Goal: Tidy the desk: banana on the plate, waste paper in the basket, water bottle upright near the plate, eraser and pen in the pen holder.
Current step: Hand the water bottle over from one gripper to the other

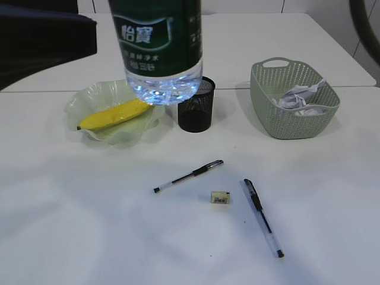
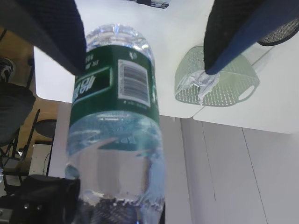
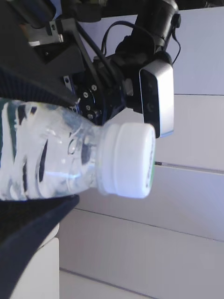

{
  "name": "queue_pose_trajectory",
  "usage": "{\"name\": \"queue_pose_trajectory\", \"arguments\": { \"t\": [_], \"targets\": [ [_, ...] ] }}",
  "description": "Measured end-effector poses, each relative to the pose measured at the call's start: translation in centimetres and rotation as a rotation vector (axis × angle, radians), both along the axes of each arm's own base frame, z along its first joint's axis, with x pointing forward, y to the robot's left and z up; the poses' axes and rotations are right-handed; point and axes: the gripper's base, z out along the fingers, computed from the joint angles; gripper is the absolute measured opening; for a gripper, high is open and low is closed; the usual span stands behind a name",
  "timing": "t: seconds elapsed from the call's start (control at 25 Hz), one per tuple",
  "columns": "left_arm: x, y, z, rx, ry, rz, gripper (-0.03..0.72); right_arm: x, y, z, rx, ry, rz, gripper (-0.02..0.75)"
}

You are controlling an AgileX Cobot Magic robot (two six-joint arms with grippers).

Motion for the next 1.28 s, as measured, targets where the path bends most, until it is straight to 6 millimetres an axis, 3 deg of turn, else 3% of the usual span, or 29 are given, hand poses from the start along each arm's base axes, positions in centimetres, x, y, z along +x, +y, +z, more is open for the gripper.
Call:
{"name": "queue_pose_trajectory", "arguments": {
  "t": [0.28, 0.6, 1.28],
  "targets": [
    [-0.1, -0.1, 0.2, -0.026, -0.009, -0.017, 0.571, 0.8, 1.9, -1.4, 0.011, 0.023, 0.033, 0.384],
    [0.4, -0.3, -0.2, -0.027, 0.015, -0.034, 0.573, 1.2, 2.3, -2.0, 0.001, 0.017, 0.029, 0.384],
    [2.7, -1.3, -1.6, -0.093, 0.020, -0.086, 0.590, 1.5, 2.4, -0.4, 0.024, -0.030, 0.029, 0.384]
  ]
}}
